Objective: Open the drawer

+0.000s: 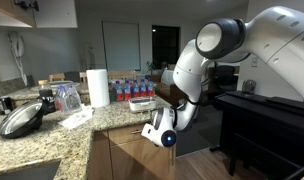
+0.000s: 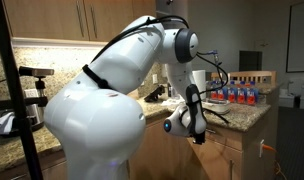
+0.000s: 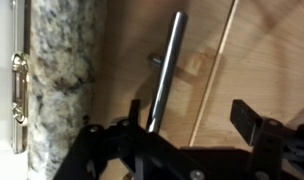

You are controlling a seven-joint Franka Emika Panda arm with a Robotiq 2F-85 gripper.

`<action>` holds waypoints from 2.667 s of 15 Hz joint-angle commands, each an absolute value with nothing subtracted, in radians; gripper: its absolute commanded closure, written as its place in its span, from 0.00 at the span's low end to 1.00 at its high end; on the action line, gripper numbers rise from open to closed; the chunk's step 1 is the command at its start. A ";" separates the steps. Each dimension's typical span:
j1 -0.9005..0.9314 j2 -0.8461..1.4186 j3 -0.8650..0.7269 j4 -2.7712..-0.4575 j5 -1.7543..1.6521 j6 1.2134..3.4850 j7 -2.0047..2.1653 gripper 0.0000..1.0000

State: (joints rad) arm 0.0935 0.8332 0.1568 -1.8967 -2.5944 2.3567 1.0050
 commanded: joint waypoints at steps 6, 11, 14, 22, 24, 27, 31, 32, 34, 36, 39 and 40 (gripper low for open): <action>0.062 0.840 0.193 -1.879 -2.563 2.365 0.894 0.69; 0.063 0.822 0.196 -1.892 -2.573 2.366 0.883 0.92; 0.064 0.822 0.197 -1.896 -2.566 2.366 0.880 0.89; 0.068 0.815 0.203 -1.916 -2.556 2.362 0.884 0.89; 0.068 0.809 0.207 -1.924 -2.558 2.360 0.891 0.89; 0.071 0.813 0.211 -1.929 -2.563 2.348 0.902 0.89; 0.077 0.827 0.218 -1.926 -2.560 2.323 0.913 0.89; 0.079 0.832 0.220 -1.925 -2.557 2.313 0.915 0.89; 0.085 0.842 0.227 -1.923 -2.551 2.289 0.921 0.89; 0.091 0.852 0.233 -1.923 -2.542 2.263 0.925 0.89; 0.100 0.865 0.241 -1.930 -2.535 2.217 0.927 0.89; 0.103 0.868 0.244 -1.933 -2.531 2.203 0.928 0.89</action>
